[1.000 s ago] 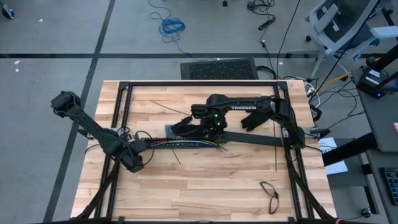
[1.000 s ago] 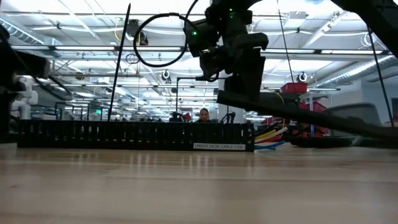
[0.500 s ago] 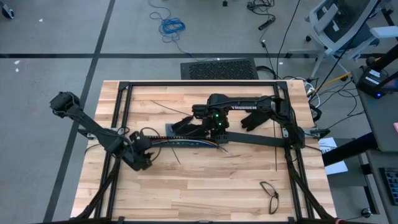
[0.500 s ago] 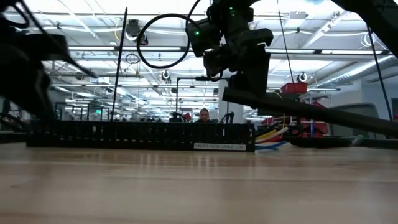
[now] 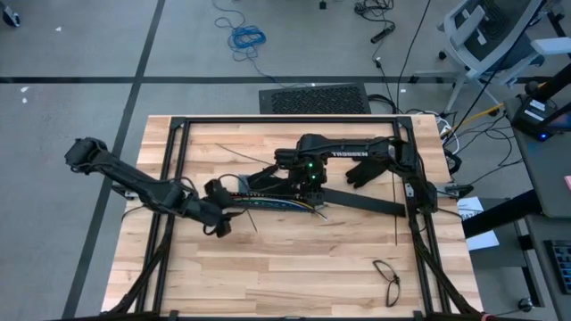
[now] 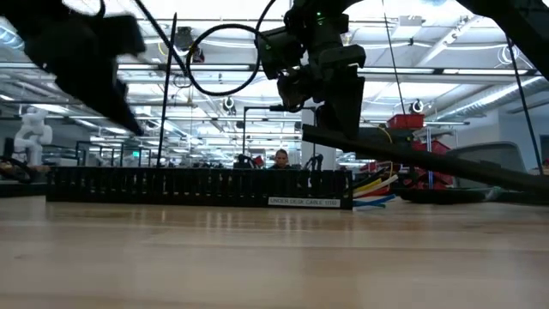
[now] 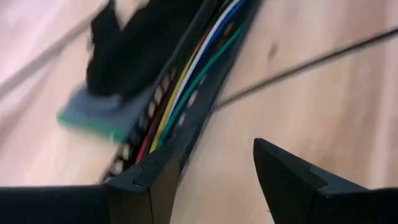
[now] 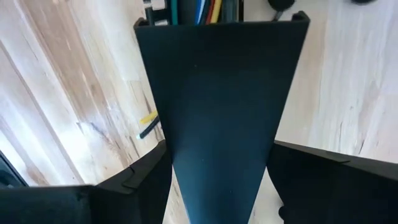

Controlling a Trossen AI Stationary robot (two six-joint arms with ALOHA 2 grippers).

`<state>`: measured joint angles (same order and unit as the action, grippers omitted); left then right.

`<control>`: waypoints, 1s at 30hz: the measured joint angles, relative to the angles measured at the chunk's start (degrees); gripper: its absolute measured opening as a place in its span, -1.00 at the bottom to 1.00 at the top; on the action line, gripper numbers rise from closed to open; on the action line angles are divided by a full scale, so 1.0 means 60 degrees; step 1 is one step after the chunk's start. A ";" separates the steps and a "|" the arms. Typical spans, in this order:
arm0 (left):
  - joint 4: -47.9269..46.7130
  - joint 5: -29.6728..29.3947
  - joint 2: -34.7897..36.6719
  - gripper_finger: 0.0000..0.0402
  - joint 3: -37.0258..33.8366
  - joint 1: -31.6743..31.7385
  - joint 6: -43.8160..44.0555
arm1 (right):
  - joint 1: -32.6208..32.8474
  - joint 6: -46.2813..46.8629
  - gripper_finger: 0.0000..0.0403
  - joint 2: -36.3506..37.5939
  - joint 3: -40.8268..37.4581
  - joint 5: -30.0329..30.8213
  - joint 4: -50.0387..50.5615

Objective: Ziptie cables
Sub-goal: Close the cable duct

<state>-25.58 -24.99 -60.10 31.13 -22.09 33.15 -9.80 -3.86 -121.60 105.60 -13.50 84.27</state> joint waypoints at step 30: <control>0.1286 0.4447 -0.0404 -0.86 0.0383 0.3892 -0.5130 | -0.2231 0.0903 0.15 0.2255 0.0037 0.1342 -0.1917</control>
<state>-17.87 1.69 -62.52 33.43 1.27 2.37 -23.19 1.56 -108.07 105.82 -5.44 72.77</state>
